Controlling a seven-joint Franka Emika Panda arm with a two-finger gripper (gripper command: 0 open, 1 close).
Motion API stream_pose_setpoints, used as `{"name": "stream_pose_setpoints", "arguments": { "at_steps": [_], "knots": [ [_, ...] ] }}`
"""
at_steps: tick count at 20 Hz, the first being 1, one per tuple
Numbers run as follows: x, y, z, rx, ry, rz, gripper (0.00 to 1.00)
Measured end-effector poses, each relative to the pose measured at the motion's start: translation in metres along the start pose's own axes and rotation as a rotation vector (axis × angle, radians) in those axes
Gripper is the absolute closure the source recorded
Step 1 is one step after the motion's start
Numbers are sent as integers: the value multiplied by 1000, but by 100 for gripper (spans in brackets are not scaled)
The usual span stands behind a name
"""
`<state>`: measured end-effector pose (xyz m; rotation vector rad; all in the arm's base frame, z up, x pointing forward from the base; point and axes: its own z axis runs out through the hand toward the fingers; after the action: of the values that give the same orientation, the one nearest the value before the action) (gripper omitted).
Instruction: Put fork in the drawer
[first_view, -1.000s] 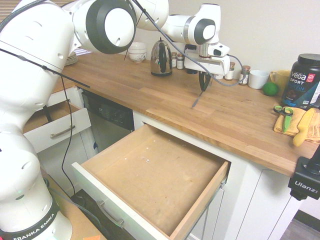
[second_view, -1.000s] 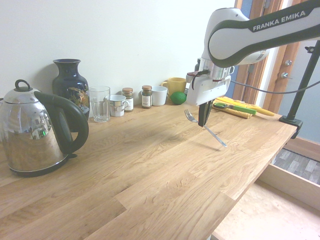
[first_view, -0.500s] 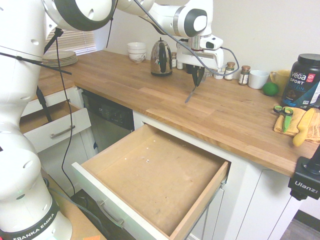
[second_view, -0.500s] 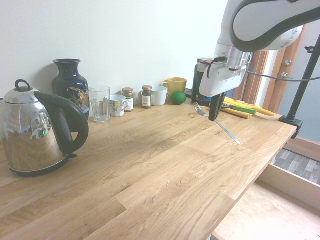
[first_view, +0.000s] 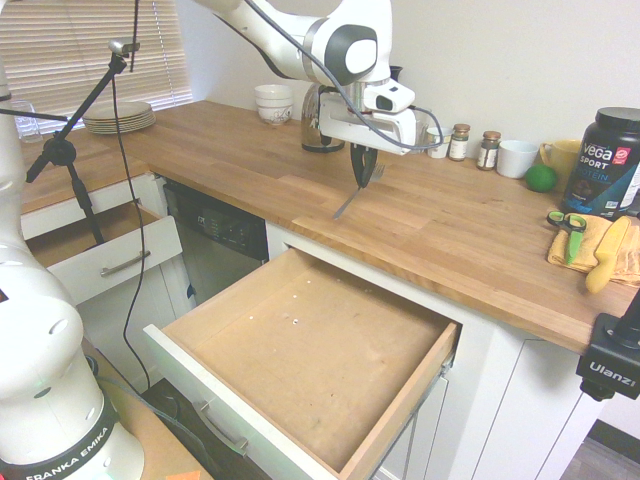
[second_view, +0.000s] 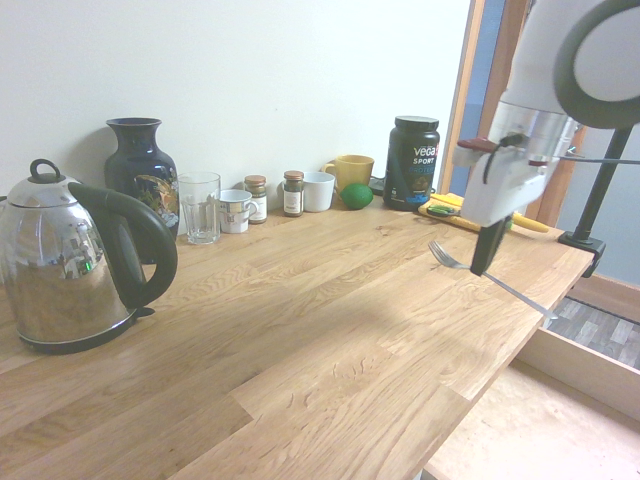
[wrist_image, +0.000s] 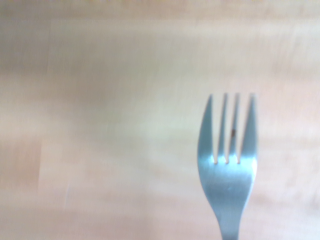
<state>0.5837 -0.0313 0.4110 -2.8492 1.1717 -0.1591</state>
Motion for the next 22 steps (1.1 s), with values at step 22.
{"name": "stream_pose_setpoints", "arguments": {
  "at_steps": [22],
  "knots": [
    [-98, 82, 25, 6, -4, 0, 100]
  ]
}}
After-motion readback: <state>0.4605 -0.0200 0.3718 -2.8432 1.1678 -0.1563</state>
